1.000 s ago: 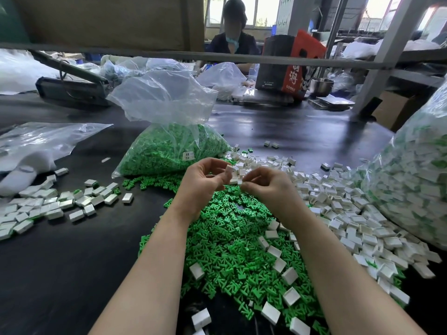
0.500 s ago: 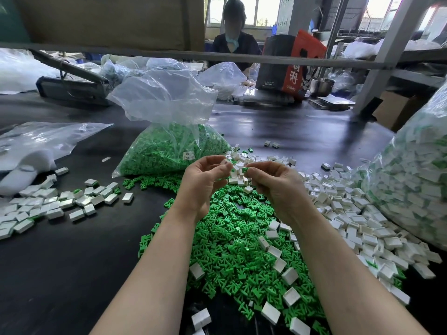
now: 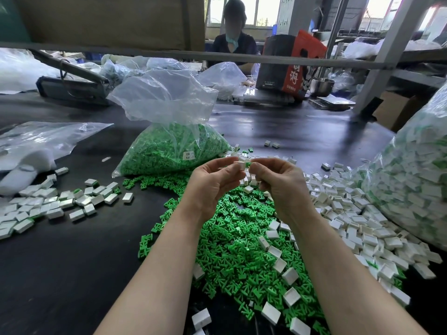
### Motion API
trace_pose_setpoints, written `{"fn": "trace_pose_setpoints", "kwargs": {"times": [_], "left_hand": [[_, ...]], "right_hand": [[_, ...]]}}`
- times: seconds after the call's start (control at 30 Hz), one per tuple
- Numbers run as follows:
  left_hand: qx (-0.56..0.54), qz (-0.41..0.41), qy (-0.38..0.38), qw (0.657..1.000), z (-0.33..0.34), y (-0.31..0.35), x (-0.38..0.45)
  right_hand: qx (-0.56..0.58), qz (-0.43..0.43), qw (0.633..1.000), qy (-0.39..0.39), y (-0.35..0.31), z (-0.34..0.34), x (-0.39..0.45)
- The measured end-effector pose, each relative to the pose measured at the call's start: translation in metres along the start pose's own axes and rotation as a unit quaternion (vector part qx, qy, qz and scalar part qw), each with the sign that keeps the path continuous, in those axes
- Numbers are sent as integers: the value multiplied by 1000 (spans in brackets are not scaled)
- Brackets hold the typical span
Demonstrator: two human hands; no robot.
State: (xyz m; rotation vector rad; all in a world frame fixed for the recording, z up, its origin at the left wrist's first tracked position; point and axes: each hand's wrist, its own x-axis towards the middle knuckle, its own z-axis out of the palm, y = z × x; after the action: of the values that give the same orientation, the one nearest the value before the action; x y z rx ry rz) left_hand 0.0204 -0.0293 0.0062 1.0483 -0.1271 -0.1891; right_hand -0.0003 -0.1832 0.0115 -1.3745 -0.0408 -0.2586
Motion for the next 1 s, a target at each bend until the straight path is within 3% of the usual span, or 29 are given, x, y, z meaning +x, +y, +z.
{"fn": "trace_pose_setpoints", "kwargs": {"times": [0.4, 0.7, 1.0], "left_hand": [[42, 20, 10, 999, 5, 0, -4], [58, 22, 6, 998, 5, 1, -4], [203, 77, -3, 976, -1, 2, -5]], "right_hand": [[8, -18, 1000, 22, 0, -2, 2], [-56, -35, 998, -1, 2, -1, 1], [-97, -33, 994, -36, 4, -9, 2]]}}
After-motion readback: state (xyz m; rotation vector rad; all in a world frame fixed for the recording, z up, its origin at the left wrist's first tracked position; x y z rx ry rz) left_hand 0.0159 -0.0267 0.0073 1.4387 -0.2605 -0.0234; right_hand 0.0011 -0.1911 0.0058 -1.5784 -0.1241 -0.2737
